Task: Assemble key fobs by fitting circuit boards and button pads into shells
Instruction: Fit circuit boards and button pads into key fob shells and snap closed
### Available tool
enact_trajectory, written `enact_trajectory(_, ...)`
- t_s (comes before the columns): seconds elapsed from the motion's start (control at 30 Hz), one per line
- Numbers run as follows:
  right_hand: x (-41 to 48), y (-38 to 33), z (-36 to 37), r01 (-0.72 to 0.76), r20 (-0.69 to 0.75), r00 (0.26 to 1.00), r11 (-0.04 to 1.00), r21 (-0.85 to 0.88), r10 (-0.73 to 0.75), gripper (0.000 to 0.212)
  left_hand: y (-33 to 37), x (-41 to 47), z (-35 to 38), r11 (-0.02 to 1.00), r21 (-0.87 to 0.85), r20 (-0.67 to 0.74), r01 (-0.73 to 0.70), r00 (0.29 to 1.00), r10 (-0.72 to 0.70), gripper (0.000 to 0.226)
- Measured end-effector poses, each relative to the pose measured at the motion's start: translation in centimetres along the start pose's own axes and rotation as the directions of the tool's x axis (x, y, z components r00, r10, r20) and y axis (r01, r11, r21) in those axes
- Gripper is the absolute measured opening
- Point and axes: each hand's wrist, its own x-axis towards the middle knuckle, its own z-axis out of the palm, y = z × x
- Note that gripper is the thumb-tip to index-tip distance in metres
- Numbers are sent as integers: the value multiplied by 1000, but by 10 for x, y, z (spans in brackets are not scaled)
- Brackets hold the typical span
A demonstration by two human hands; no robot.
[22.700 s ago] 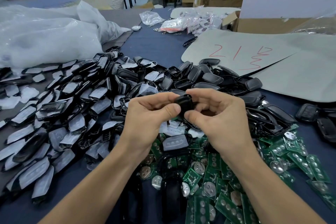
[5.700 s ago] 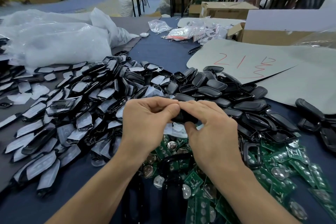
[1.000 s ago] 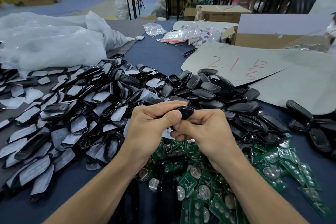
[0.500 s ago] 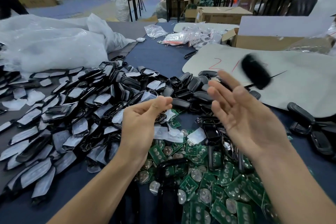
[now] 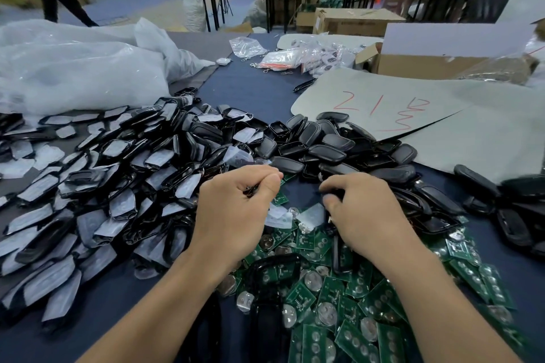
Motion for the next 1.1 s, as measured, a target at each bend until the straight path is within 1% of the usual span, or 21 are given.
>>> enact_trajectory(0.03,1,2,1,-7,-46,999,995,95,11,15,0,0,0,1000,28,10,-14,1000,13,17)
enact_trajectory(0.1,3,3,2,-2,-121,992,963,269,36,20,2,-2,-1,997,75,34,-29,999,27,20)
enact_trajectory(0.13,4,3,2,5,-151,987,945,328,47,24,2,-2,-1,994,101,47,-31,999,27,23)
enact_trajectory(0.2,6,5,1,-8,-195,977,931,366,85,28,2,-1,-1,989,142,65,-31,998,22,18)
enact_trajectory(0.27,6,5,1,-36,-189,972,879,476,143,30,1,-1,0,987,159,60,-33,998,24,14)
enact_trajectory(0.37,5,-4,1,-70,-100,970,645,761,223,36,4,-3,1,993,114,56,-23,998,17,17)
enact_trajectory(0.47,2,-14,0,-71,-29,973,415,907,229,39,7,-8,2,995,69,80,-66,995,60,31)
enact_trajectory(0.5,0,-17,0,-75,-5,978,373,925,208,36,8,-9,2,994,70,87,-90,993,84,37)
enact_trajectory(0.6,-5,-23,3,-72,30,993,378,923,116,30,11,-11,1,983,110,111,-147,985,135,50)
enact_trajectory(0.63,-5,-25,3,-80,42,992,338,938,117,32,11,-11,1,979,134,116,-154,984,139,53)
enact_trajectory(0.7,-2,-26,0,-83,54,985,172,982,164,34,10,-10,1,974,186,110,-130,988,111,53)
enact_trajectory(0.73,1,-21,-1,-48,15,981,172,984,193,38,8,-9,1,971,215,98,-102,992,83,52)
enact_trajectory(0.77,4,-16,-2,-16,-51,976,303,953,213,50,7,-8,2,967,244,84,-75,995,56,50)
enact_trajectory(0.83,5,-5,-3,15,-191,963,671,742,190,75,4,-6,3,956,292,68,-38,998,19,47)
enact_trajectory(0.87,3,-4,-4,6,-228,959,790,613,170,78,4,-6,3,952,306,65,-27,998,8,46)
enact_trajectory(0.9,1,-5,-4,-13,-236,961,874,486,145,77,4,-5,4,950,312,63,-20,998,1,46)
enact_trajectory(0.97,4,0,4,-13,-188,981,984,180,48,60,5,-5,5,950,311,60,-10,998,-9,46)
enact_trajectory(1.0,5,1,7,-21,-116,993,999,27,24,49,5,-6,5,951,310,57,-5,998,-13,45)
enact_trajectory(1.03,5,2,10,-28,-37,999,995,-95,24,46,5,-5,5,951,310,56,-2,998,-16,45)
enact_trajectory(1.07,6,2,12,-26,16,999,985,-171,29,46,4,-5,5,950,311,58,-1,998,-18,45)
enact_trajectory(1.1,6,2,12,-19,32,999,981,-193,26,42,4,-5,5,951,309,63,1,998,-22,45)
